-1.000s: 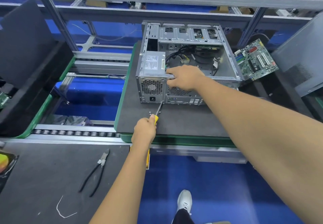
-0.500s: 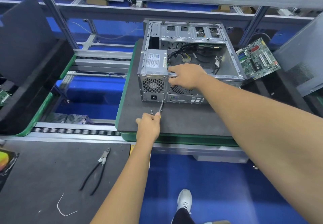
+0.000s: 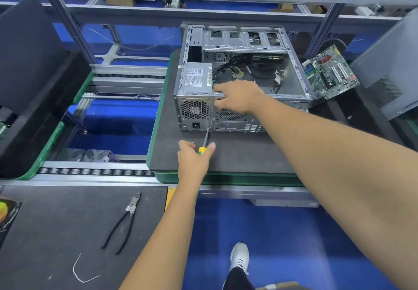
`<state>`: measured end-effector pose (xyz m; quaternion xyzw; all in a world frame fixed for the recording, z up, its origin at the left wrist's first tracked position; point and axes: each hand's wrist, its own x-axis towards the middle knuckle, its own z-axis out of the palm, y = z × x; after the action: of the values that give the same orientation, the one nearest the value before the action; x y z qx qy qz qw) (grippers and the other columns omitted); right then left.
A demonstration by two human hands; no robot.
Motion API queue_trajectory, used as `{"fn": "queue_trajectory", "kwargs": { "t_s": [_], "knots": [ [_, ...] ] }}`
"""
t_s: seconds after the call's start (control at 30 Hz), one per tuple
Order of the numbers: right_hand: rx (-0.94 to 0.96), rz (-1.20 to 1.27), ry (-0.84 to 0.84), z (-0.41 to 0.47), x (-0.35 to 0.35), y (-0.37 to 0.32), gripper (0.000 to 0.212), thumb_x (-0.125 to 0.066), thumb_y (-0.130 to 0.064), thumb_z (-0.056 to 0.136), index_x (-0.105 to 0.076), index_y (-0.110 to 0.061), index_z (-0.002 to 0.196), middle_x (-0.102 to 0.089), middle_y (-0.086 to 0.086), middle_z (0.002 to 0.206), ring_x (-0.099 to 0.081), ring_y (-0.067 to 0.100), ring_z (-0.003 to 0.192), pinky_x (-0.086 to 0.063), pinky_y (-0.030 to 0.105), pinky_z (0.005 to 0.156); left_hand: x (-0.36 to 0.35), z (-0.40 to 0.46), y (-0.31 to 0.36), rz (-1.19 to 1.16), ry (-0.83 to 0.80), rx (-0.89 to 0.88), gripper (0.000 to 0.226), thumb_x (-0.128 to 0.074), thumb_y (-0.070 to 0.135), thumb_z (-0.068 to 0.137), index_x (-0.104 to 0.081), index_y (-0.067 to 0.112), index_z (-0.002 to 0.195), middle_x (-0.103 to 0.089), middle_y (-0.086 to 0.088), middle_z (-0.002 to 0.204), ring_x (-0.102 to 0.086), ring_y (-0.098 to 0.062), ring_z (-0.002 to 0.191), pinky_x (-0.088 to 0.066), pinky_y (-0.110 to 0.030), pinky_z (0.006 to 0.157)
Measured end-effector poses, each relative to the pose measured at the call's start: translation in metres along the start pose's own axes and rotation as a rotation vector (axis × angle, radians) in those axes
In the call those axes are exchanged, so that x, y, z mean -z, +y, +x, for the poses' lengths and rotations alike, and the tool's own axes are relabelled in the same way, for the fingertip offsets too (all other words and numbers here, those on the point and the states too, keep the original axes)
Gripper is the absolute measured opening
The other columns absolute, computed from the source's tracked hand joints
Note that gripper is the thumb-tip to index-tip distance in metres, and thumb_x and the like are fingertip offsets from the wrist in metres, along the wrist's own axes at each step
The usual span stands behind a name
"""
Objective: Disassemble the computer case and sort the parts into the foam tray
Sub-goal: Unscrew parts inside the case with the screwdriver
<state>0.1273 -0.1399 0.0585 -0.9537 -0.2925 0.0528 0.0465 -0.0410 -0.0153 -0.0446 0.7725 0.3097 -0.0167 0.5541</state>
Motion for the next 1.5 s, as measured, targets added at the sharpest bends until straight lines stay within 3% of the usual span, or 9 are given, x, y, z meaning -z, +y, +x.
{"fn": "queue_trajectory", "kwargs": {
  "t_s": [0.13, 0.33, 0.43, 0.6, 0.87, 0.97, 1.1, 1.33, 1.5],
  "knots": [
    [0.01, 0.005, -0.003, -0.001, 0.0, -0.001, 0.028, -0.05, -0.05, 0.088, -0.054, -0.039, 0.113, -0.055, -0.009, 0.077, -0.055, 0.027, 0.085, -0.028, 0.03, 0.056, 0.005, 0.004, -0.009, 0.006, 0.041, 0.02, 0.045, -0.081, 0.031, 0.085, -0.044, 0.021, 0.108, -0.07, -0.004, 0.097, -0.076, -0.024, 0.081, -0.061, -0.051, 0.079],
    [0.008, 0.024, 0.019, -0.001, -0.001, -0.001, 0.036, -0.047, -0.053, 0.081, -0.056, -0.039, 0.114, -0.053, -0.014, 0.069, -0.058, 0.026, 0.085, -0.025, 0.028, 0.054, 0.0, 0.01, 0.012, -0.394, -0.191, 0.233, 0.023, -0.042, 0.027, 0.111, -0.053, 0.009, 0.101, -0.069, -0.014, 0.079, -0.068, -0.019, 0.049, -0.05, -0.024, 0.045],
    [0.001, 0.031, 0.022, -0.001, 0.0, 0.0, 0.045, -0.047, -0.053, 0.083, -0.056, -0.038, 0.124, -0.053, -0.015, 0.069, -0.057, 0.026, 0.086, -0.025, 0.027, 0.055, -0.001, 0.014, 0.015, -0.318, -0.228, 0.236, 0.04, -0.064, 0.041, 0.1, -0.052, 0.005, 0.111, -0.065, -0.015, 0.089, -0.064, -0.018, 0.051, -0.051, -0.028, 0.046],
    [0.008, 0.037, 0.029, -0.002, 0.0, -0.001, 0.042, -0.049, -0.052, 0.086, -0.057, -0.037, 0.124, -0.059, -0.011, 0.072, -0.059, 0.025, 0.085, -0.027, 0.028, 0.056, 0.002, 0.013, 0.011, -0.328, -0.195, 0.162, 0.062, -0.086, 0.007, 0.082, -0.037, 0.012, 0.119, -0.059, -0.019, 0.107, -0.069, -0.018, 0.057, -0.057, -0.032, 0.049],
    [-0.012, 0.031, 0.024, 0.002, -0.002, 0.0, 0.053, -0.049, -0.052, 0.085, -0.055, -0.036, 0.135, -0.048, -0.016, 0.066, -0.057, 0.025, 0.088, -0.034, 0.034, 0.065, 0.003, 0.014, 0.013, -0.374, -0.241, 0.231, 0.019, -0.038, 0.025, 0.11, -0.05, 0.011, 0.107, -0.07, -0.018, 0.102, -0.07, -0.02, 0.058, -0.049, -0.026, 0.049],
    [-0.009, 0.02, 0.026, 0.003, -0.003, 0.001, 0.052, -0.049, -0.053, 0.085, -0.055, -0.035, 0.134, -0.053, -0.015, 0.066, -0.059, 0.026, 0.088, -0.036, 0.034, 0.065, 0.0, 0.016, 0.012, -0.298, -0.224, 0.165, 0.033, -0.064, 0.04, 0.1, -0.049, 0.012, 0.106, -0.065, -0.01, 0.093, -0.065, -0.019, 0.06, -0.051, -0.031, 0.056],
    [-0.011, 0.02, 0.031, 0.005, -0.005, 0.002, 0.053, -0.048, -0.055, 0.085, -0.055, -0.037, 0.134, -0.064, -0.009, 0.074, -0.062, 0.027, 0.091, -0.035, 0.033, 0.062, 0.003, 0.02, 0.008, -0.274, -0.196, 0.151, 0.038, -0.082, 0.014, 0.088, -0.052, 0.012, 0.111, -0.065, -0.011, 0.095, -0.068, -0.017, 0.061, -0.062, -0.035, 0.061],
    [-0.025, 0.034, 0.03, 0.004, -0.005, 0.001, 0.054, -0.048, -0.055, 0.083, -0.055, -0.038, 0.133, -0.065, -0.008, 0.074, -0.062, 0.027, 0.087, -0.032, 0.028, 0.057, 0.006, 0.018, 0.01, -0.222, -0.239, 0.122, 0.02, -0.045, 0.022, 0.11, -0.053, 0.015, 0.127, -0.07, -0.015, 0.107, -0.077, -0.022, 0.076, -0.057, -0.032, 0.054],
    [-0.029, 0.05, 0.021, 0.002, -0.003, 0.0, 0.052, -0.048, -0.053, 0.082, -0.056, -0.039, 0.132, -0.065, -0.01, 0.068, -0.063, 0.026, 0.086, -0.031, 0.026, 0.057, 0.004, 0.016, 0.012, -0.226, -0.203, 0.139, 0.026, -0.033, 0.022, 0.11, -0.054, 0.014, 0.123, -0.07, -0.015, 0.097, -0.066, -0.019, 0.056, -0.047, -0.025, 0.048]
  ]
}}
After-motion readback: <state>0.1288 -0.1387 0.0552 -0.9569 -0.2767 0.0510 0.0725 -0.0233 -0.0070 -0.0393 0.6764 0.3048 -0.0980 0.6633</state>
